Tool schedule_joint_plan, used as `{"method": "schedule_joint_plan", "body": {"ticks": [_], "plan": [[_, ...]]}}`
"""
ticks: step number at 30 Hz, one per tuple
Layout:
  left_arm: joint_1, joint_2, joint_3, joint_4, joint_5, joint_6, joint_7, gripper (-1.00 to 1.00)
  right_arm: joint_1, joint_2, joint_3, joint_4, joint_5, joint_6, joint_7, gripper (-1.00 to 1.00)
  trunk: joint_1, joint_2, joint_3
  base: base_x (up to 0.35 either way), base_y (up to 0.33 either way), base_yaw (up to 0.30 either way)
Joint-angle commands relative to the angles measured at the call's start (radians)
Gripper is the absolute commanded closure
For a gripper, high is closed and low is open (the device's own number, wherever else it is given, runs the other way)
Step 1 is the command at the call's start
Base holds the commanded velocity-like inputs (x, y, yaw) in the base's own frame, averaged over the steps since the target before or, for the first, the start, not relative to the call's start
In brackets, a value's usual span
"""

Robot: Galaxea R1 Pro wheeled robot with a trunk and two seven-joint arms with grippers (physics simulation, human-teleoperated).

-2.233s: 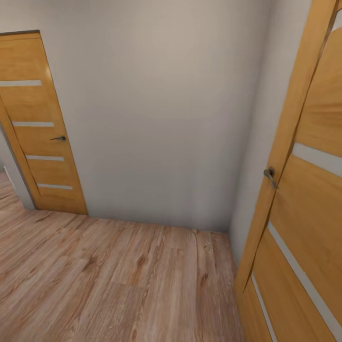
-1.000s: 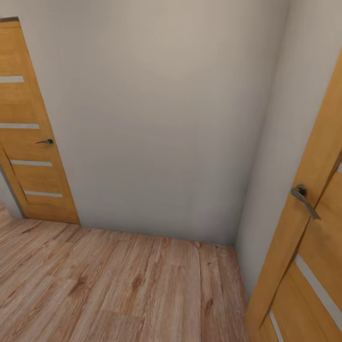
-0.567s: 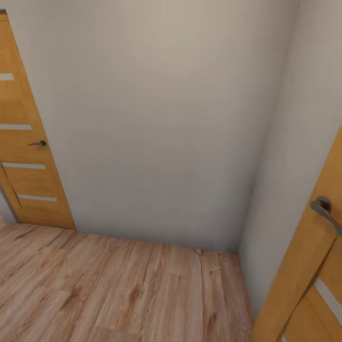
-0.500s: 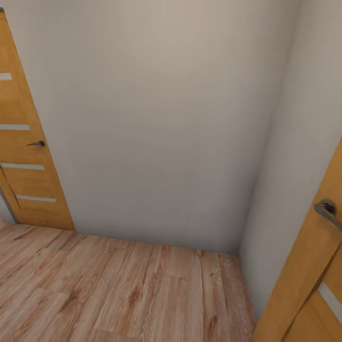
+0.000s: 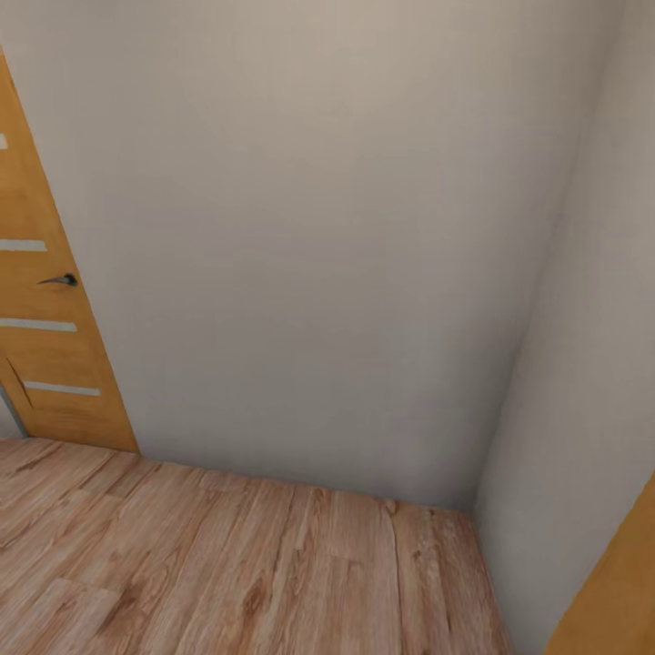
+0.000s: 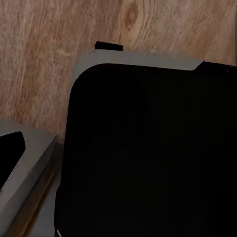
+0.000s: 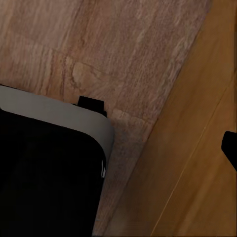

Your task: Move the two storage containers from the living room to the garage. In the garage, place one container on the floor and stack the other container on top of it (either order is fine).

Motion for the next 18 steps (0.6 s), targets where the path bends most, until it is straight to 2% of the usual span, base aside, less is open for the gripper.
{"method": "schedule_joint_plan", "body": {"ticks": [1,11,18], "plan": [[0.000,0.000,0.002,-0.001,0.007,-0.001,-0.001,-1.00,-0.001,0.001,0.009,0.003,-0.009,-0.006,0.000,-1.00,0.001,0.000,-0.001,0.314,0.000,0.077],[0.000,0.000,0.002,-0.001,0.007,-0.001,-0.001,-1.00,-0.001,0.001,0.009,0.003,-0.008,-0.006,0.000,-1.00,0.001,0.000,-0.001,0.314,0.000,0.010],[0.000,0.000,0.002,-0.001,0.007,-0.001,-0.001,-1.00,-0.001,0.001,0.008,0.003,-0.008,-0.007,0.000,-1.00,0.001,0.000,-0.001,0.314,0.000,0.247]]}}
